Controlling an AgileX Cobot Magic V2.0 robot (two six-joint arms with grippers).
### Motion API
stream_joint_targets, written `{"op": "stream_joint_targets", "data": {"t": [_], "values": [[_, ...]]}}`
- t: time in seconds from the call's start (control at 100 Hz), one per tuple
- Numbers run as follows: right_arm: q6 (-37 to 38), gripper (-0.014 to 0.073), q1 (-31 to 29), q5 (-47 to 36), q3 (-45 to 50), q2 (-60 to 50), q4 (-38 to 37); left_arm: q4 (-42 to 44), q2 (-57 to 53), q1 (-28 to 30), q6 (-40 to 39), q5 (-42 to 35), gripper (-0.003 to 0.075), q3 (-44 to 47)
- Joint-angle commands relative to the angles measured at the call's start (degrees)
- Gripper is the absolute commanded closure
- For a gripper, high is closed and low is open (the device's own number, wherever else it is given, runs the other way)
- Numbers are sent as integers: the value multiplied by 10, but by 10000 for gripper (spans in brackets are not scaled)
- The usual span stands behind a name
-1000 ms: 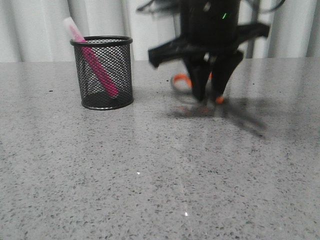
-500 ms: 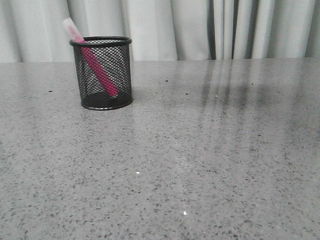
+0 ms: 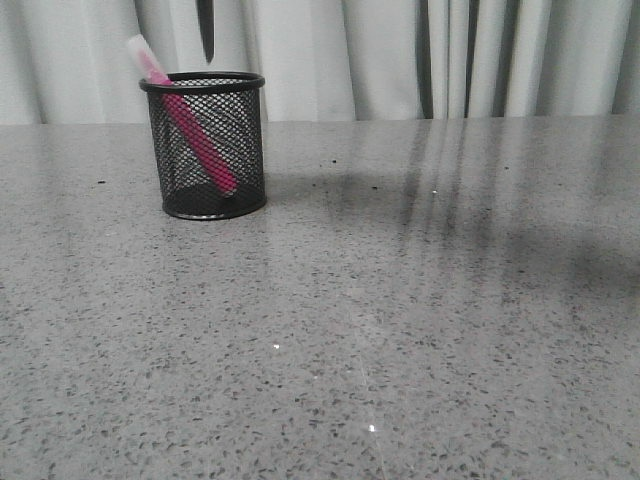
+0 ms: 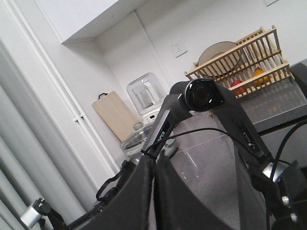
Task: Put pen and scissors into bin
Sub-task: 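Carry the scissors with the right gripper over the mesh cup, then drop the scissors blades-down into the cup and open the right gripper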
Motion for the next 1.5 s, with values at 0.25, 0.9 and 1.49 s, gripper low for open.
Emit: {"op": "stream_joint_targets", "data": {"t": [0.25, 0.9, 1.49], "values": [[-6, 662, -3, -58, -16, 29, -1, -11, 10, -5, -6, -14, 739, -10], [-6, 505, -2, 3, -16, 61, -1, -6, 10, -5, -8, -5, 739, 7], [-6, 218, -2, -28, -16, -7, -1, 31, 10, -5, -14, -56, 739, 7]]}}
